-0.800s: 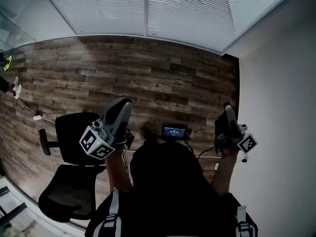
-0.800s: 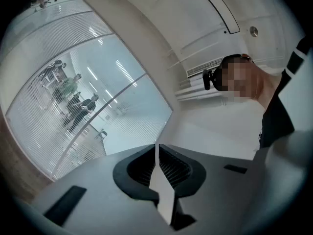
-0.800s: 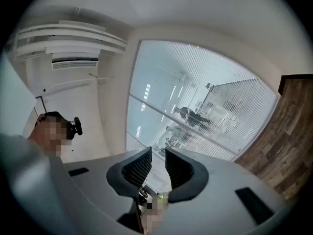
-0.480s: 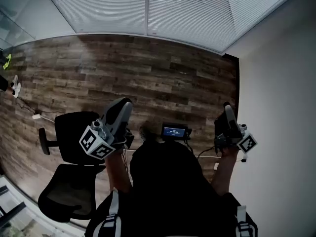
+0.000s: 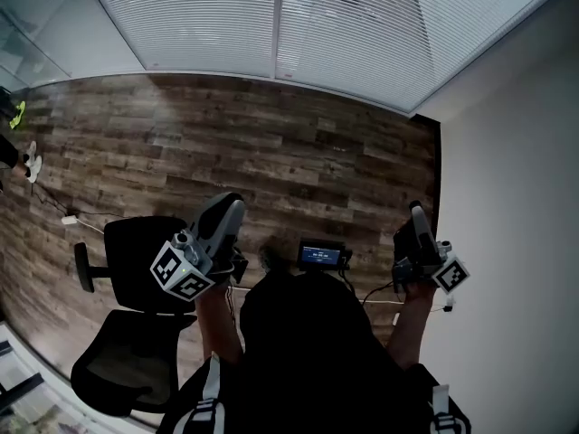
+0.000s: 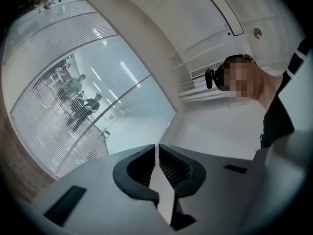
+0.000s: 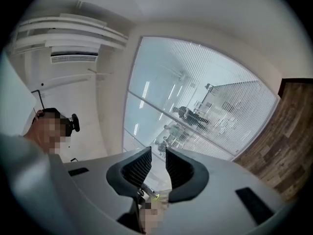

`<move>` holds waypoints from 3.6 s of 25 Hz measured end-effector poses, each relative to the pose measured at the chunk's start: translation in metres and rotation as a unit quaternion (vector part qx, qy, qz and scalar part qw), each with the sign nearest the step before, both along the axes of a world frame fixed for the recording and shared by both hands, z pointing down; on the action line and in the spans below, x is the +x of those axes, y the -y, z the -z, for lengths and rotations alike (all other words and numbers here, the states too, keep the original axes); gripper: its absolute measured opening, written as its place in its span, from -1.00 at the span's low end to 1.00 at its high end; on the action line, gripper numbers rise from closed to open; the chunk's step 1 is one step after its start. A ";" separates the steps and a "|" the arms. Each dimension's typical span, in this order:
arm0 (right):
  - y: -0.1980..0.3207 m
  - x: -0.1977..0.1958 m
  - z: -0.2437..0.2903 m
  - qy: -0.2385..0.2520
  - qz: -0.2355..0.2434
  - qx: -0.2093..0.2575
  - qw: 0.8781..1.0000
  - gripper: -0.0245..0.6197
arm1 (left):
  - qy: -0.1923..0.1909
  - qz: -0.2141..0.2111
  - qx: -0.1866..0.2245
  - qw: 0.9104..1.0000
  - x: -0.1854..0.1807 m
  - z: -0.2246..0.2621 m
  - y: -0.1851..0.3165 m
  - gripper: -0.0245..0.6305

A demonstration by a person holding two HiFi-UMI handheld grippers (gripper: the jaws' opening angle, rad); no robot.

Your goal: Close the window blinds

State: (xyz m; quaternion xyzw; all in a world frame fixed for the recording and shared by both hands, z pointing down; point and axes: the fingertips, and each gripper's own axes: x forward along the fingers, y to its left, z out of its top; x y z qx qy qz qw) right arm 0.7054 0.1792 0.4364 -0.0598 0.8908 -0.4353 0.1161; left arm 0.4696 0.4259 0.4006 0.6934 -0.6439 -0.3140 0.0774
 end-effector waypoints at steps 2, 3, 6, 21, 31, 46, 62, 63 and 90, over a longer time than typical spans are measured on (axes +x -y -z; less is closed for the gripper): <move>-0.002 -0.008 0.000 -0.002 0.000 0.000 1.000 -0.63 | -0.003 0.001 0.000 1.000 -0.008 -0.001 -0.003 -0.84; -0.003 -0.012 -0.001 -0.002 0.000 -0.003 1.000 -0.63 | -0.003 0.002 0.000 1.000 -0.012 -0.001 -0.004 -0.84; -0.006 -0.023 -0.003 -0.006 0.002 -0.009 1.000 -0.63 | -0.006 0.003 0.000 1.000 -0.021 -0.002 -0.007 -0.84; -0.020 -0.092 -0.010 -0.025 0.024 0.000 0.999 -0.63 | -0.012 0.027 0.004 1.000 -0.077 -0.005 -0.031 -0.84; 0.011 -0.160 -0.011 -0.018 0.062 0.024 0.998 -0.63 | -0.014 0.061 -0.014 0.998 -0.122 -0.014 -0.013 -0.84; 0.227 -0.257 -0.020 0.031 0.077 0.020 0.996 -0.62 | 0.015 0.095 -0.048 0.994 -0.214 0.006 0.179 -0.84; 0.371 -0.206 -0.013 0.109 -0.070 0.006 0.992 -0.36 | 0.058 -0.014 -0.100 0.993 -0.236 0.032 0.407 -0.38; 0.375 -0.206 -0.011 0.109 -0.076 0.009 0.991 -0.36 | 0.057 -0.022 -0.096 0.993 -0.241 0.031 0.419 -0.38; 0.568 -0.452 0.000 -0.012 -0.049 0.044 0.998 -0.36 | -0.064 -0.067 -0.107 0.990 -0.484 -0.049 0.663 -0.33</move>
